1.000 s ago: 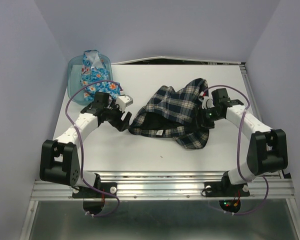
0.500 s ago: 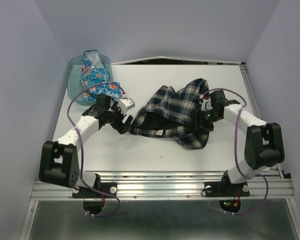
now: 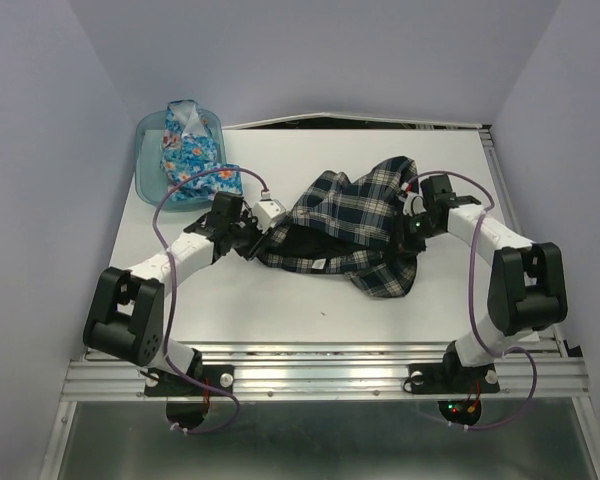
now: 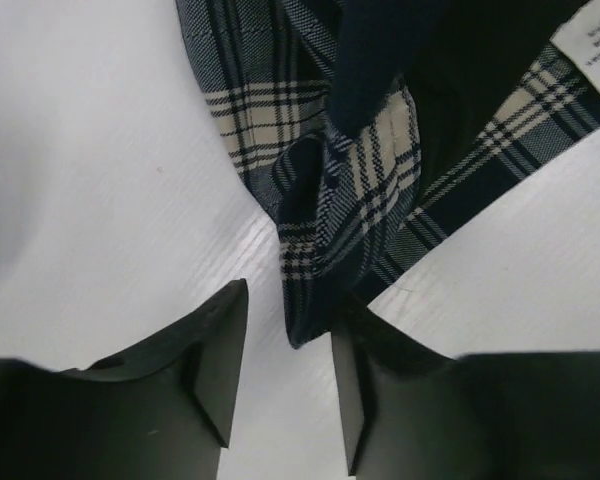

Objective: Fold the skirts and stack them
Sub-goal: Flatten the skirt out

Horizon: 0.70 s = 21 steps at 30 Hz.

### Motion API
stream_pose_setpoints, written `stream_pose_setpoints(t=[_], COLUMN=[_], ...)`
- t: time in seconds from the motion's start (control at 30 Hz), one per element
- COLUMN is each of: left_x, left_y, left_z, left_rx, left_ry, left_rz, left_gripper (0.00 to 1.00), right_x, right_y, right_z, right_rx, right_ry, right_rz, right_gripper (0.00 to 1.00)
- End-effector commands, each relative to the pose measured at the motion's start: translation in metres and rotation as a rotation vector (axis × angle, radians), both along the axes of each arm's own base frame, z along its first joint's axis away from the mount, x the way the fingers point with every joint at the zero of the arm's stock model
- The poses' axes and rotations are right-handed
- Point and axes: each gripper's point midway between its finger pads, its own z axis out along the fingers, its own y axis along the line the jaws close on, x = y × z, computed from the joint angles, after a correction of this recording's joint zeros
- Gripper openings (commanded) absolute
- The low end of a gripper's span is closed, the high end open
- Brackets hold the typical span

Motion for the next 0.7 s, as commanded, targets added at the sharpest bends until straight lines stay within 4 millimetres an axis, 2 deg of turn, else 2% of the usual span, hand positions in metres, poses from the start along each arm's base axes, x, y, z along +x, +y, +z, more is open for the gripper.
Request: stream_pose_setpoints(t=[0.0, 0.03, 0.1, 0.2, 0.3, 0.37, 0.43, 0.47, 0.5, 0.53, 0.6, 0.67], left_x=[0.037, 0.039, 0.042, 0.047, 0.051, 0.059, 0.060, 0.059, 0.058, 0.054, 0.053, 0.051], left_y=[0.010, 0.013, 0.017, 0.026, 0.040, 0.060, 0.078, 0.084, 0.089, 0.095, 0.101, 0.105], left_z=[0.025, 0.028, 0.037, 0.063, 0.116, 0.154, 0.199, 0.212, 0.225, 0.240, 0.260, 0.269], left_rx=[0.033, 0.039, 0.046, 0.041, 0.008, 0.005, -0.015, -0.014, -0.016, -0.004, 0.009, 0.027], left_ry=[-0.141, -0.153, -0.178, -0.252, -0.393, -0.511, -0.643, -0.684, -0.722, -0.769, -0.820, -0.828], left_rz=[0.117, 0.133, 0.159, 0.221, 0.322, 0.448, 0.552, 0.577, 0.595, 0.608, 0.621, 0.631], left_gripper=[0.34, 0.26, 0.00, 0.00, 0.00, 0.00, 0.00, 0.00, 0.00, 0.00, 0.00, 0.00], right_x=[0.029, 0.029, 0.033, 0.036, 0.040, 0.041, 0.046, 0.051, 0.050, 0.053, 0.053, 0.054], right_y=[0.001, 0.003, -0.002, -0.009, -0.024, -0.031, -0.039, -0.048, -0.052, -0.056, -0.063, -0.072], right_z=[0.039, 0.047, 0.058, 0.083, 0.109, 0.124, 0.150, 0.166, 0.168, 0.184, 0.198, 0.215], right_rx=[0.063, 0.077, 0.089, 0.118, 0.125, 0.129, 0.130, 0.133, 0.136, 0.132, 0.122, 0.085], right_ry=[-0.133, -0.151, -0.171, -0.216, -0.272, -0.304, -0.376, -0.410, -0.411, -0.453, -0.485, -0.540], right_rz=[-0.020, -0.018, -0.036, -0.054, -0.087, -0.106, -0.124, -0.149, -0.160, -0.166, -0.180, -0.200], right_gripper=[0.08, 0.03, 0.01, 0.01, 0.01, 0.01, 0.01, 0.01, 0.01, 0.01, 0.01, 0.01])
